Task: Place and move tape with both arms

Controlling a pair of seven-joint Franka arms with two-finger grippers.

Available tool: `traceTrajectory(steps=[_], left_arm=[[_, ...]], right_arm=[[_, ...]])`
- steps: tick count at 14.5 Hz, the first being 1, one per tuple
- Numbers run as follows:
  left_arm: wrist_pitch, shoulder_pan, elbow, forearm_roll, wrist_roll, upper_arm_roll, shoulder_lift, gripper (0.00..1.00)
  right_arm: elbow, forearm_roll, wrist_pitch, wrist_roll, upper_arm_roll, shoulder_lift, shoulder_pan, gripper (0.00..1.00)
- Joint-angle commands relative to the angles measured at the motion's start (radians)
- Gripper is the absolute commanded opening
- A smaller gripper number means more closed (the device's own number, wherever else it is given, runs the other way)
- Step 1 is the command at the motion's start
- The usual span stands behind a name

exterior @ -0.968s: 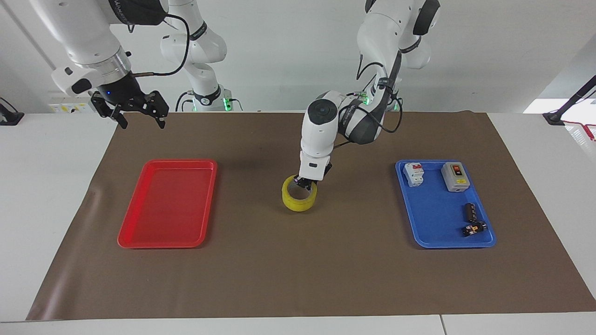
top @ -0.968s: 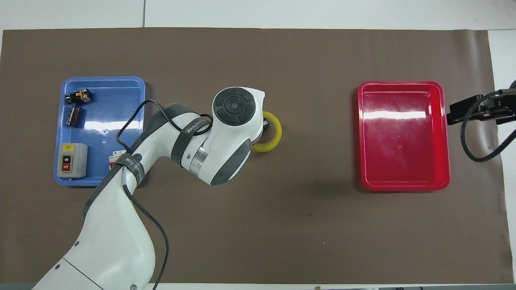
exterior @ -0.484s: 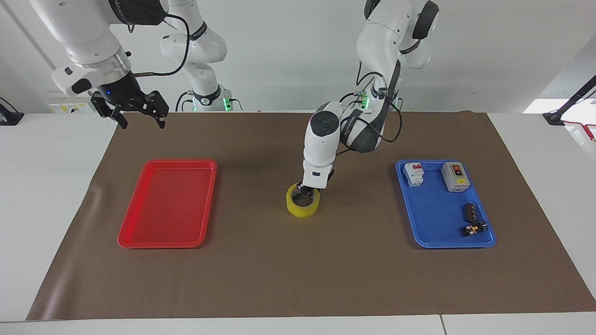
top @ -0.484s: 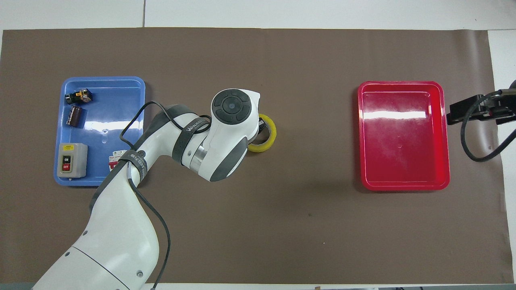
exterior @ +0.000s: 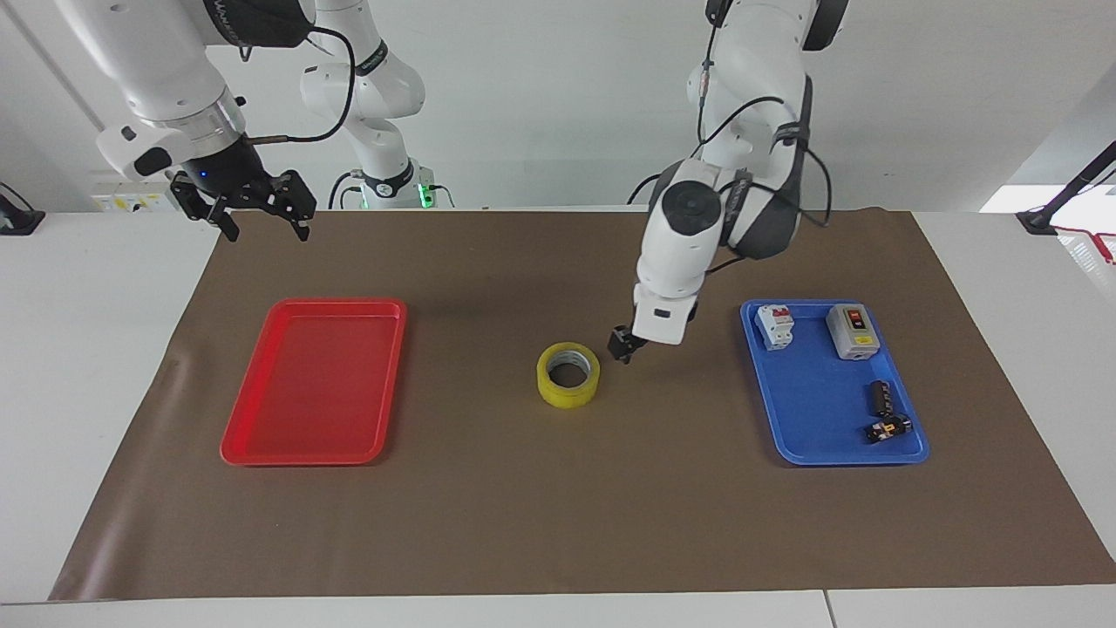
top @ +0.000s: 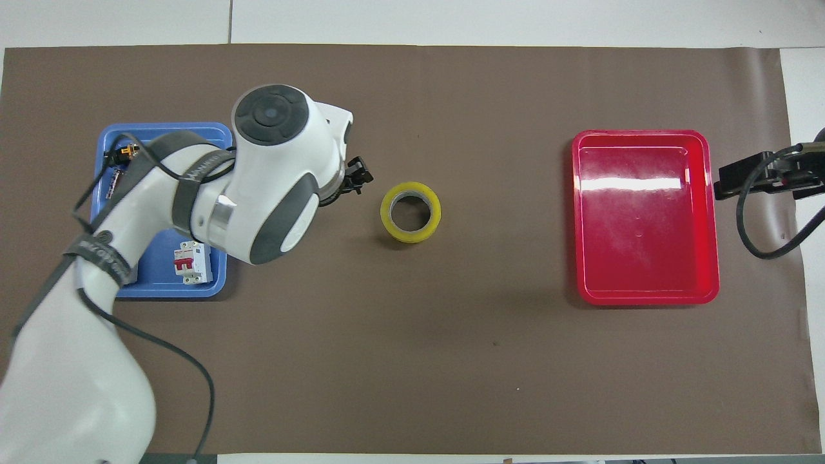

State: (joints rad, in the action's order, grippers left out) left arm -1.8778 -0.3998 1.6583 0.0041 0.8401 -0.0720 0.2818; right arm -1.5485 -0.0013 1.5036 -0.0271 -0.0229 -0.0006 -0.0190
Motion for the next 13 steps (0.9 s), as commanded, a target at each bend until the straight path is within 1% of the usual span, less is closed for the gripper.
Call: traceTrajectory(steps=[1, 3, 4, 5, 6, 7, 9, 10, 11, 12, 13], left_arm=[[0.126, 0.116, 0.035, -0.012, -0.210, -0.005, -0.120, 1.00], [0.216, 0.215, 0.038, -0.013, -0.393, -0.005, -0.188, 1.00], [0.254, 0.260, 0.038, -0.012, -0.480, -0.005, -0.216, 1.00], [0.287, 0.295, 0.038, -0.012, -0.568, -0.005, -0.237, 1.00], [0.310, 0.326, 0.038, -0.013, -0.641, -0.003, -0.253, 1.00], [0.307, 0.350, 0.040, -0.018, -0.688, -0.005, -0.253, 1.00], [0.315, 0.348, 0.032, -0.018, -0.694, -0.003, -0.254, 1.00], [0.312, 0.346, 0.041, -0.018, -0.693, -0.003, -0.260, 1.00], [0.301, 0.357, 0.069, -0.018, -0.705, -0.003, -0.283, 1.00], [0.298, 0.380, 0.083, -0.018, -0.702, -0.005, -0.291, 1.00], [0.296, 0.374, 0.083, -0.018, -0.702, -0.008, -0.291, 1.00]], right_arm=[[-0.035, 0.001, 0.000, 0.026, -0.006, -0.016, 0.001, 1.00], [-0.039, 0.021, 0.013, 0.029, -0.012, -0.009, 0.028, 1.00], [-0.041, 0.073, 0.026, 0.030, -0.012, 0.007, 0.033, 1.00], [-0.053, 0.105, 0.058, 0.029, -0.017, 0.033, 0.059, 1.00], [-0.071, 0.107, 0.116, 0.021, -0.020, 0.053, 0.126, 1.00], [-0.088, 0.107, 0.180, 0.013, -0.018, 0.083, 0.178, 1.00], [-0.134, 0.101, 0.313, -0.069, -0.020, 0.135, 0.267, 1.00], [-0.168, 0.083, 0.386, -0.138, -0.018, 0.157, 0.324, 1.00], [-0.203, 0.057, 0.450, -0.217, -0.018, 0.175, 0.376, 1.00], [-0.235, 0.037, 0.510, -0.267, -0.020, 0.194, 0.410, 1.00], [-0.239, 0.034, 0.547, -0.287, -0.020, 0.232, 0.438, 1.00]])
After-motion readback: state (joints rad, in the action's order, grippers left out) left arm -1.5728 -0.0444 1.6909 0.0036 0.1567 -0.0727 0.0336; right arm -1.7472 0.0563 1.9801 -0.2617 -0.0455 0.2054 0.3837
